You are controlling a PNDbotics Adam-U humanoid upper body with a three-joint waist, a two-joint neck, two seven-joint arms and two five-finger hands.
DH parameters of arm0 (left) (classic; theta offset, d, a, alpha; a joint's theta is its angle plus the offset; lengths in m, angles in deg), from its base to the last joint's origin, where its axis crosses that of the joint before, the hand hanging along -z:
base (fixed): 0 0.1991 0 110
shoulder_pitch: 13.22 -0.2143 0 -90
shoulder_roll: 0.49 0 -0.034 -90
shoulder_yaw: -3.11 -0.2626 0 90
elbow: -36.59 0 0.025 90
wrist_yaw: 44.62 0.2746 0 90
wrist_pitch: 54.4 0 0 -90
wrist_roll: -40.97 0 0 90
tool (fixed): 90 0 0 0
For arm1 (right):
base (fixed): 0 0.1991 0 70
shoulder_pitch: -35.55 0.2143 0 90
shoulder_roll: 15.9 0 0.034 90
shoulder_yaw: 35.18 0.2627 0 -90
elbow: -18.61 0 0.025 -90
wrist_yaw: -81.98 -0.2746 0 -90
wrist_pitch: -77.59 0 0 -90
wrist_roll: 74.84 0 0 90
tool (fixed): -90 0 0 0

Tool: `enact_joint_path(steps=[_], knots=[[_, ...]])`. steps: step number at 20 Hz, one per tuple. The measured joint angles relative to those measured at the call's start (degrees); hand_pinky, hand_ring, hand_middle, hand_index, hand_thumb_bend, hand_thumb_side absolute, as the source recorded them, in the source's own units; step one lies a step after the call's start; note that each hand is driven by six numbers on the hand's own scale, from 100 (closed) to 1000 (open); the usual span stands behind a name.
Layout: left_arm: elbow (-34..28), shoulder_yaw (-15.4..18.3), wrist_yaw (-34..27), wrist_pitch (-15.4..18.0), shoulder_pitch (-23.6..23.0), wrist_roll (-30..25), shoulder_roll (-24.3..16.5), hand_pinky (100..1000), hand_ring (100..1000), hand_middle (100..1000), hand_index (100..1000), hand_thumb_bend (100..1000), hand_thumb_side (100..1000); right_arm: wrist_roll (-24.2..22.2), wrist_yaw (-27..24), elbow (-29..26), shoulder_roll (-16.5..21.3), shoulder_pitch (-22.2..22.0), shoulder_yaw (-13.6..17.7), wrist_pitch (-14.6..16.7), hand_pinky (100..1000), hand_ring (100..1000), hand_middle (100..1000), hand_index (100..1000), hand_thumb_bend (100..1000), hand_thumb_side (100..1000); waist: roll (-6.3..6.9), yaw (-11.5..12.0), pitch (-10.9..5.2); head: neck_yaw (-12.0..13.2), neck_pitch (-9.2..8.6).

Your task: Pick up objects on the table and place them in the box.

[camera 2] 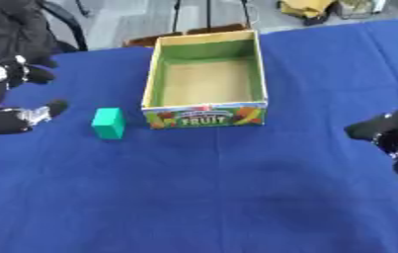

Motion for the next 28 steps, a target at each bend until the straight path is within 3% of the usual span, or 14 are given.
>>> enact_joint_path(steps=[6, 10, 19, 28], knots=[[8.0, -6.4, 5.8, 2.4, 6.2, -5.8, -8.6, 772, 763, 790, 929, 682, 381, -0.1, 0.0, 0.0, 0.0, 0.0, -0.1, -0.1, 745, 692, 518, 550, 100, 865, 0.00, -0.9, 0.00, 0.5, 0.02], [13.6, -9.7, 9.4, 4.7, 11.1, -9.4, -9.9, 765, 758, 783, 926, 688, 375, -0.3, 0.0, 0.0, 0.0, 0.0, -0.4, -0.2, 745, 691, 518, 550, 100, 867, 0.03, -1.2, 0.00, 0.9, 0.03], [23.4, -12.8, 18.3, 8.6, 20.6, -17.5, -5.3, 749, 743, 763, 918, 695, 368, -0.5, 0.0, 0.0, 0.0, 0.0, -0.4, -0.1, 745, 691, 518, 550, 100, 869, 0.28, -1.5, 0.00, 0.9, 0.48], [29.1, -13.2, 27.8, 10.9, 22.7, -17.6, 0.0, 736, 722, 737, 888, 685, 358, -0.6, 0.0, 0.0, 0.0, 0.1, -0.7, -0.2, 746, 691, 517, 550, 100, 871, 0.39, -2.0, 0.00, 1.4, 0.49]])
